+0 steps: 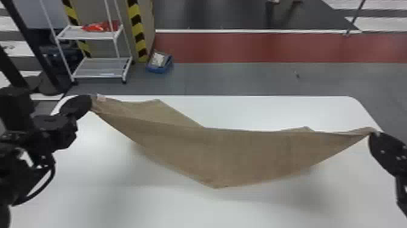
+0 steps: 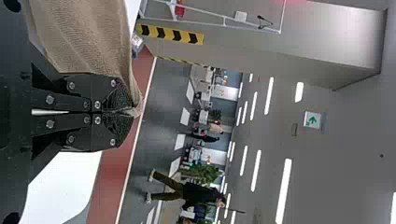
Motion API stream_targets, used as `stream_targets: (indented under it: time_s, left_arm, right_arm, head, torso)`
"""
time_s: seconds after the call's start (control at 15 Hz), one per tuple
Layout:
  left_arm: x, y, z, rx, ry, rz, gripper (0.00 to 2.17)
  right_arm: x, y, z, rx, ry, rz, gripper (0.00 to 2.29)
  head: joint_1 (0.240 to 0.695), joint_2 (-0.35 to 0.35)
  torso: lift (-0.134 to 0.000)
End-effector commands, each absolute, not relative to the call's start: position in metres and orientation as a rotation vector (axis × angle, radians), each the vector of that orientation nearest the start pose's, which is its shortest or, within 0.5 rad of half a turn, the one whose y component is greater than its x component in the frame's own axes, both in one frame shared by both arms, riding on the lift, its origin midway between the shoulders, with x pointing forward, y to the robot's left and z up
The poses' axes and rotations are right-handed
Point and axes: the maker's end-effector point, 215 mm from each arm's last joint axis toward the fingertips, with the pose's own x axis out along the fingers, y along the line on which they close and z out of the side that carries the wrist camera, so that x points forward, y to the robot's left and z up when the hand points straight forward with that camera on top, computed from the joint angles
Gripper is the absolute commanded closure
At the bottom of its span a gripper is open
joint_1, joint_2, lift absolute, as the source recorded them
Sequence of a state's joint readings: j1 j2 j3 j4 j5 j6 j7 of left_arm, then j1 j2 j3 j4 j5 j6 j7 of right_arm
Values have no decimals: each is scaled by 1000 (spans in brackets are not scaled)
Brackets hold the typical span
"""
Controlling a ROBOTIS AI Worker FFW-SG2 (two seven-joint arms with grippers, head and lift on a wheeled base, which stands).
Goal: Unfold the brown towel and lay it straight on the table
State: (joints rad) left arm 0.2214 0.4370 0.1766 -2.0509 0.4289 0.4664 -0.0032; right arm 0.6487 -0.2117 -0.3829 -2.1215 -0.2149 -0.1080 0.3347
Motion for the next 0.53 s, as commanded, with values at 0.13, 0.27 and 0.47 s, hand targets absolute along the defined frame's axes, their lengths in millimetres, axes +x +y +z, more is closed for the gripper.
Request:
stream_targets:
  time_s: [0.13,0.27,0.47]
  left_arm:
    - [482,383,-259,112,262,37,1355]
    - [474,388,-251,116,267,69,1355]
    - [480,385,-246,99,249,102,1355]
  right_arm:
    - [407,-390,-275,-145,41,86,1332]
    - [422,-395,-264,-129,35,82,1328]
    - [465,-369,-268,-84,59,121,1328]
  head:
    - [695,-1]
    - [695,-5]
    - [695,-2]
  torso:
    - [-125]
    - [-125]
    - [-125]
